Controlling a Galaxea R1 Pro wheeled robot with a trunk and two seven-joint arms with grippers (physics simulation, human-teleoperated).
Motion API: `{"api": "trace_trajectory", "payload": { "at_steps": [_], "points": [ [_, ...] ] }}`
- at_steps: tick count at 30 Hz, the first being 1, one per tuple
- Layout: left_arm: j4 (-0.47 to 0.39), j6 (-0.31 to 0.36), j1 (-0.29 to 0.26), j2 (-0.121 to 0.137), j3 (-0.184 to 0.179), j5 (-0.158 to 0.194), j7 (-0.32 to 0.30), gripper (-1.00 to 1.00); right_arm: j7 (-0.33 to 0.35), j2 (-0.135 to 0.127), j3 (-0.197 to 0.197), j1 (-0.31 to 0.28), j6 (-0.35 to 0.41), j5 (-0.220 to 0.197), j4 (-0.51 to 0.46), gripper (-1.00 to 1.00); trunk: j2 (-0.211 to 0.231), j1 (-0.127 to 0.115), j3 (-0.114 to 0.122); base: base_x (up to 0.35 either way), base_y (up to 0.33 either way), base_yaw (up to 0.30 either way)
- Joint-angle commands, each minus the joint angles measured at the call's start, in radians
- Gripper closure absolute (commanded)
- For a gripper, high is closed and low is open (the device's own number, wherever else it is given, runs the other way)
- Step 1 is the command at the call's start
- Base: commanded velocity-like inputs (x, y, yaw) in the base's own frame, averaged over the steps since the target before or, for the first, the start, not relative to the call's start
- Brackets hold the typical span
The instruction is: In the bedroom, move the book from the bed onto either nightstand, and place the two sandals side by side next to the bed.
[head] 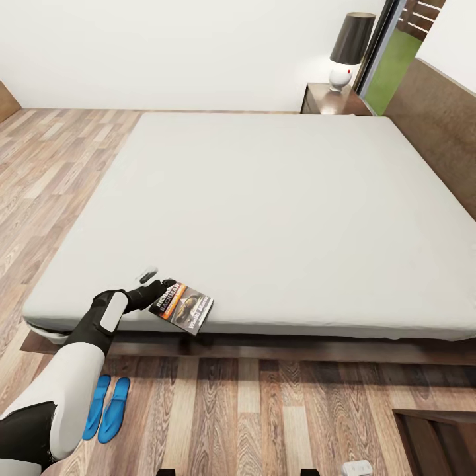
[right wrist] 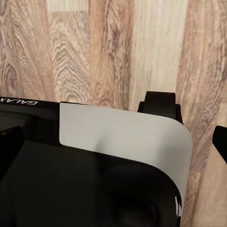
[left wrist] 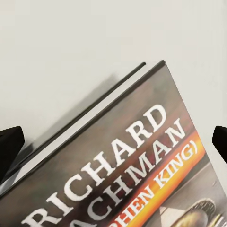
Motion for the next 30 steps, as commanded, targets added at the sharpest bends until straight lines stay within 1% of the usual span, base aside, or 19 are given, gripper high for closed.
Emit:
{"api": "trace_trajectory", "payload": {
  "at_steps": [1,10,30],
  "points": [
    [0.0,0.006,-0.001,-0.001,0.004,-0.001,-0.004,-1.0,0.001,-0.001,-0.008,-0.001,-0.007,0.009,0.004,-1.0,0.0,0.0,-0.001,0.0,0.0,0.0],
    [0.0,0.007,-0.001,-0.001,0.005,-0.002,-0.004,-1.0,0.001,-0.001,-0.008,-0.001,-0.007,0.009,0.004,-1.0,0.0,0.0,-0.001,0.0,0.0,0.0],
    [0.0,0.008,-0.001,-0.001,0.005,-0.003,-0.004,-1.0,0.001,-0.001,-0.008,-0.001,-0.007,0.009,0.004,-1.0,0.14,-0.077,0.062,0.0,0.0,0.0]
  ]
}}
